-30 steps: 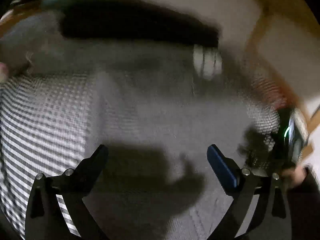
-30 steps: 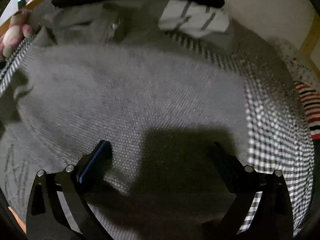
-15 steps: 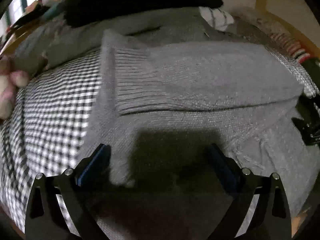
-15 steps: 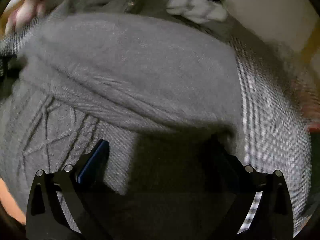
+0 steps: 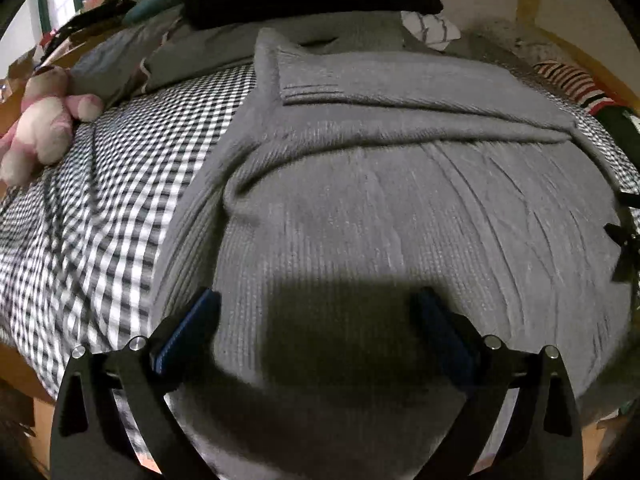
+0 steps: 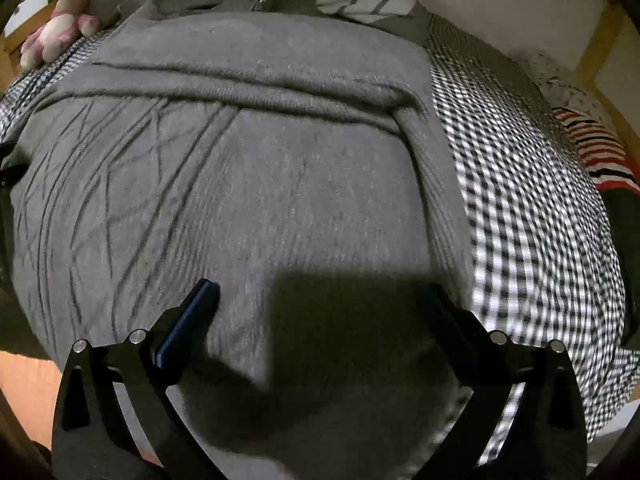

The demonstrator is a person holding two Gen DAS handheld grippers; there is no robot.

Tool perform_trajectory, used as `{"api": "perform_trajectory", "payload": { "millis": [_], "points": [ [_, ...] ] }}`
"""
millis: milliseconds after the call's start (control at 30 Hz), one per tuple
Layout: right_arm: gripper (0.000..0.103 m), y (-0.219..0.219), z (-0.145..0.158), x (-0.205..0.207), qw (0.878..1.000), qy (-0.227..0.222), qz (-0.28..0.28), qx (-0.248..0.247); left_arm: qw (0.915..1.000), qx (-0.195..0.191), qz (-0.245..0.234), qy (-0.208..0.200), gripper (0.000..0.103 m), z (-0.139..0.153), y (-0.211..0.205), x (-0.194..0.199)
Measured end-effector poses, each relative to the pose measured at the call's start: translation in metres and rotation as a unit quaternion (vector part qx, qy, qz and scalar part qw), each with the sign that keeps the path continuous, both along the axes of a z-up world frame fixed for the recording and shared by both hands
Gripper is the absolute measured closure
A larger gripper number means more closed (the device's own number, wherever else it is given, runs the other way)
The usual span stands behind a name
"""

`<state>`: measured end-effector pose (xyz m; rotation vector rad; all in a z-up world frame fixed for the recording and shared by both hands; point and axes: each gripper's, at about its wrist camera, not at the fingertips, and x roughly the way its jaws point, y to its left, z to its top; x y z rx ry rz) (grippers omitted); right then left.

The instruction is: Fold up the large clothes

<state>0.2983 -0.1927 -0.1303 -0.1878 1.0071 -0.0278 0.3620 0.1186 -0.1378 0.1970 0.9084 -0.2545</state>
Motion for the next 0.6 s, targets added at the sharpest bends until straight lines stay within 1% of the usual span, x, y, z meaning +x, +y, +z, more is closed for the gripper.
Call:
{"api": "perform_trajectory", "payload": {
  "millis": [33, 100, 133, 167, 200, 233, 267, 367, 433, 500, 600],
  "points": [
    [0.004, 0.000, 0.003, -0.009, 1.000, -0.007, -0.002, 0.001, 1.0000, -0.006, -0.005, -0.005, 0.006, 0.001, 0.002, -0.012],
    [0.004, -0.004, 0.011, -0.027, 0.999, -0.024, 0.001, 0.027, 0.9994, -0.022, -0.018, -0.020, 0.006, -0.004, 0.011, -0.034],
    [0.004, -0.008, 0.013, -0.040, 0.999, -0.034, 0.003, 0.036, 0.9989, -0.035, -0.024, -0.022, 0.006, -0.005, 0.018, -0.043],
    [0.004, -0.011, 0.013, -0.053, 0.998, -0.042, 0.004, 0.040, 0.9983, -0.050, -0.026, -0.016, 0.006, -0.011, 0.025, -0.052],
    [0.004, -0.013, 0.012, -0.060, 0.998, -0.044, 0.005, 0.041, 0.9973, -0.067, -0.028, -0.014, 0.006, -0.016, 0.034, -0.060],
    [0.004, -0.018, 0.008, -0.066, 0.998, -0.041, 0.006, 0.045, 0.9963, -0.081, -0.024, -0.018, 0.006, -0.020, 0.039, -0.069],
    [0.004, -0.021, 0.001, -0.074, 0.998, -0.035, 0.004, 0.052, 0.9953, -0.094, -0.011, -0.021, 0.006, -0.026, 0.049, -0.076],
    [0.004, -0.030, -0.021, -0.097, 0.996, -0.007, -0.006, 0.087, 0.9917, -0.126, 0.016, -0.022, 0.006, -0.042, 0.066, -0.093],
    [0.004, -0.031, -0.031, -0.111, 0.995, 0.000, -0.010, 0.098, 0.9847, -0.172, 0.025, -0.013, 0.006, -0.054, 0.076, -0.097],
    [0.004, -0.032, -0.037, -0.123, 0.995, 0.003, -0.009, 0.101, 0.9790, -0.203, 0.014, -0.011, 0.006, -0.061, 0.078, -0.097],
    [0.004, -0.027, -0.041, -0.139, 0.995, -0.001, -0.006, 0.097, 0.9808, -0.191, -0.002, -0.042, 0.006, -0.067, 0.078, -0.099]
  ]
}}
